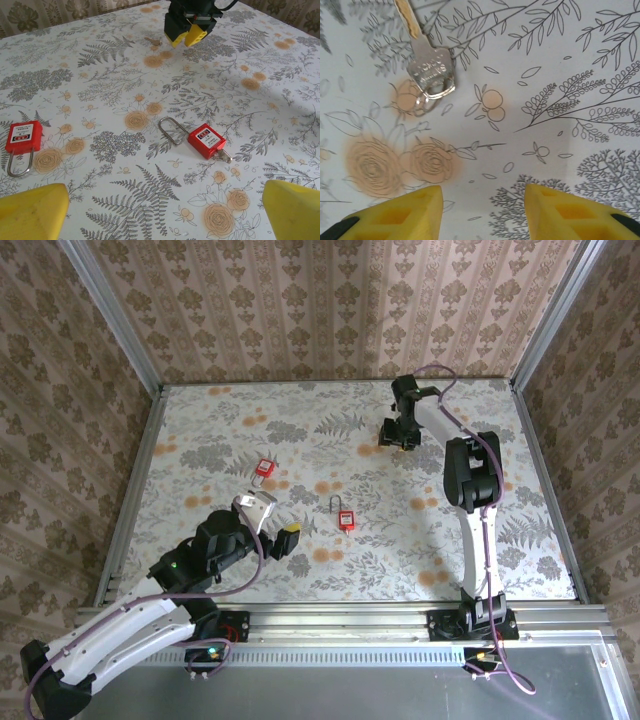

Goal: Unlock with the key

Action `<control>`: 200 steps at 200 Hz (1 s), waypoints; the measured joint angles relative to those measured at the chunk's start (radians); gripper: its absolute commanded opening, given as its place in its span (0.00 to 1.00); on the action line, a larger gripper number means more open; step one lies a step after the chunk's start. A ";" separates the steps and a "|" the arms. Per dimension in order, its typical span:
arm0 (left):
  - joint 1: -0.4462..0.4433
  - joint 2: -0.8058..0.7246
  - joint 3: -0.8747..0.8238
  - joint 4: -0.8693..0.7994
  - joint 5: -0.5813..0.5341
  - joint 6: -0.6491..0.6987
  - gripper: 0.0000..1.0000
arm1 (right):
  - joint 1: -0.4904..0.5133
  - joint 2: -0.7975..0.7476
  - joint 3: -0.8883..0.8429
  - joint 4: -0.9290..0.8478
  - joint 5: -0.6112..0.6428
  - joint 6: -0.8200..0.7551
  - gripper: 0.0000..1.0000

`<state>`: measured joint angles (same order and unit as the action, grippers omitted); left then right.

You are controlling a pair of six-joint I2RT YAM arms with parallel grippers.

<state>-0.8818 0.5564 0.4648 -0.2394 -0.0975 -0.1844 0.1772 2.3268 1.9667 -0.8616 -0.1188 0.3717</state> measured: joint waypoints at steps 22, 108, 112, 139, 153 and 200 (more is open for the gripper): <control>0.000 0.000 0.000 0.000 0.001 0.000 1.00 | -0.001 0.000 0.027 -0.002 -0.011 0.064 0.48; 0.000 0.000 -0.006 0.000 0.001 -0.004 1.00 | 0.000 0.094 0.168 0.017 -0.018 0.212 0.48; 0.000 0.000 -0.007 0.000 0.001 -0.004 1.00 | 0.000 0.103 0.181 0.015 -0.017 0.214 0.48; 0.000 -0.002 -0.008 0.000 0.001 -0.004 1.00 | -0.001 0.156 0.265 -0.017 -0.016 0.229 0.46; 0.000 -0.002 -0.008 0.000 0.001 -0.004 1.00 | 0.000 0.183 0.312 -0.043 -0.016 0.232 0.45; 0.000 -0.002 -0.008 0.000 0.001 -0.004 1.00 | 0.002 0.253 0.409 -0.119 0.010 0.227 0.37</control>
<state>-0.8818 0.5541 0.4572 -0.2390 -0.0967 -0.1883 0.1795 2.5793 2.3756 -0.9806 -0.1089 0.5983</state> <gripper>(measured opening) 0.999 0.391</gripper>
